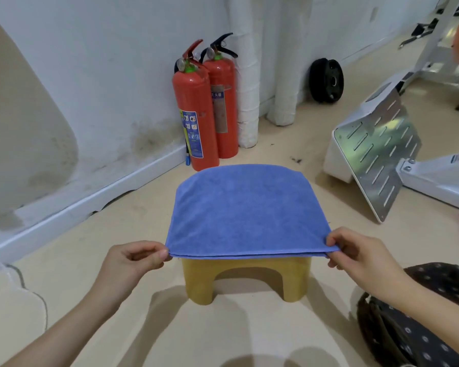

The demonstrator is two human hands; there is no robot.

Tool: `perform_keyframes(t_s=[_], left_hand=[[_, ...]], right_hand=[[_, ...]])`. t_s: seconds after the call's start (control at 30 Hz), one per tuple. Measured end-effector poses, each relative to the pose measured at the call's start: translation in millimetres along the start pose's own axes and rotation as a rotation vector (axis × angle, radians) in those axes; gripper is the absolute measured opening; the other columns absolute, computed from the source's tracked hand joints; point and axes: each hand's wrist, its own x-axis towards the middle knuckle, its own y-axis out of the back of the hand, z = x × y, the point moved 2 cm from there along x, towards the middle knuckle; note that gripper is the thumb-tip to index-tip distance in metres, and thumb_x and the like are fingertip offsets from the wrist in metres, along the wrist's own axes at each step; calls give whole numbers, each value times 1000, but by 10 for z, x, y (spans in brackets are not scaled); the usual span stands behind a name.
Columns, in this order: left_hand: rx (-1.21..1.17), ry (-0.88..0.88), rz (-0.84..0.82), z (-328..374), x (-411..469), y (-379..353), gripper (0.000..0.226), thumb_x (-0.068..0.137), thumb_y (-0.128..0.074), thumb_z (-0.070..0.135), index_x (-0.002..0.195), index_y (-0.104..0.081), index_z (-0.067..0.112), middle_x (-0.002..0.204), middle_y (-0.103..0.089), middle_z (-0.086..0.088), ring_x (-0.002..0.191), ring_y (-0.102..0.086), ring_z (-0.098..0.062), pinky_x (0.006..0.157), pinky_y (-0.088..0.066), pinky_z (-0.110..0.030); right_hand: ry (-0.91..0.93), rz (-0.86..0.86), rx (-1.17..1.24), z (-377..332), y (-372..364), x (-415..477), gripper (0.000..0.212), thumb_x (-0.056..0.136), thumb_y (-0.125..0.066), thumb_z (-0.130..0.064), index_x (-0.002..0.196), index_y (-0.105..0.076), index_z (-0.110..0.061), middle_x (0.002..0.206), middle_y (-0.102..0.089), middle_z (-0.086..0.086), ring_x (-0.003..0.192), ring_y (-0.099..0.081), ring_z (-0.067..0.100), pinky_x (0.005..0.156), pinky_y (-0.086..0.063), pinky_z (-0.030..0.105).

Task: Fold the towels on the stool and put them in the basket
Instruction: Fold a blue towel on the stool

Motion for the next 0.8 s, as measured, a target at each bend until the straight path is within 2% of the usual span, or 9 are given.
perform_keyframes(t_s=[0.1, 0.17, 0.2, 0.3, 0.4, 0.5, 0.57, 0.67, 0.8], left_hand=[[-112, 49, 150, -54, 9, -134, 15, 83, -70, 16, 69, -76, 11, 75, -74, -4, 69, -69, -15, 70, -58, -23], [-121, 97, 166, -87, 31, -222, 16, 81, -74, 18, 71, -69, 5, 72, -71, -7, 69, -68, -18, 69, -56, -26], [-132, 121, 157, -101, 34, -250, 16, 80, -75, 15, 72, -65, 5, 72, -70, -9, 70, -68, -20, 68, -55, -26], [-204, 148, 153, -124, -1, -252, 19, 81, -71, 5, 74, -55, 10, 72, -66, -14, 67, -69, -22, 58, -54, -20], [-218, 166, 118, -167, -74, -218, 16, 86, -64, -1, 77, -57, 10, 71, -59, -9, 62, -68, -19, 53, -52, -17], [-194, 228, 19, -262, -132, -182, 16, 89, -57, -5, 84, -66, 6, 79, -57, -8, 61, -68, -16, 54, -52, -16], [-194, 278, -24, -311, -155, -159, 19, 90, -54, -8, 85, -70, 3, 87, -63, -10, 64, -70, -16, 56, -53, -15], [-192, 331, -66, -331, -168, -150, 23, 89, -54, -11, 83, -73, 2, 93, -68, -12, 69, -72, -22, 57, -55, -17], [-204, 372, -112, -310, -165, -125, 23, 85, -57, -12, 91, -75, 1, 78, -62, -11, 70, -72, -25, 61, -57, -20]], right_hand=[[-135, 75, 277, 30, -84, -25, 15, 79, -72, 2, 81, -66, -11, 76, -66, 14, 62, -64, 15, 62, -50, 17], [-239, 127, 471, 14, -132, -41, 8, 81, -72, -8, 85, -66, -5, 77, -71, 13, 70, -68, 19, 65, -53, 22], [-293, 163, 544, 9, -154, -47, 11, 83, -70, -12, 86, -65, -3, 77, -72, 13, 72, -70, 20, 65, -53, 24], [-455, 233, 715, 1, -204, -63, 14, 83, -70, -11, 88, -57, -8, 71, -68, 16, 61, -67, 18, 54, -50, 20], [-630, 110, 861, 37, -190, -74, 25, 81, -71, -6, 95, -53, -13, 63, -65, 12, 52, -64, 16, 44, -46, 17], [-715, -156, 807, 59, -158, -110, 22, 80, -70, -7, 102, -65, -9, 64, -63, 8, 56, -63, 14, 44, -45, 16], [-732, -255, 753, 89, -160, -128, 20, 81, -68, -9, 102, -70, -9, 67, -61, 8, 63, -64, 14, 46, -44, 15], [-713, -311, 656, 112, -145, -106, 11, 85, -65, -7, 94, -70, -8, 63, -60, 7, 71, -65, 16, 50, -41, 16], [-661, -334, 474, 87, -117, -68, 4, 87, -63, -9, 91, -63, -9, 67, -64, 8, 76, -66, 18, 60, -39, 23]])
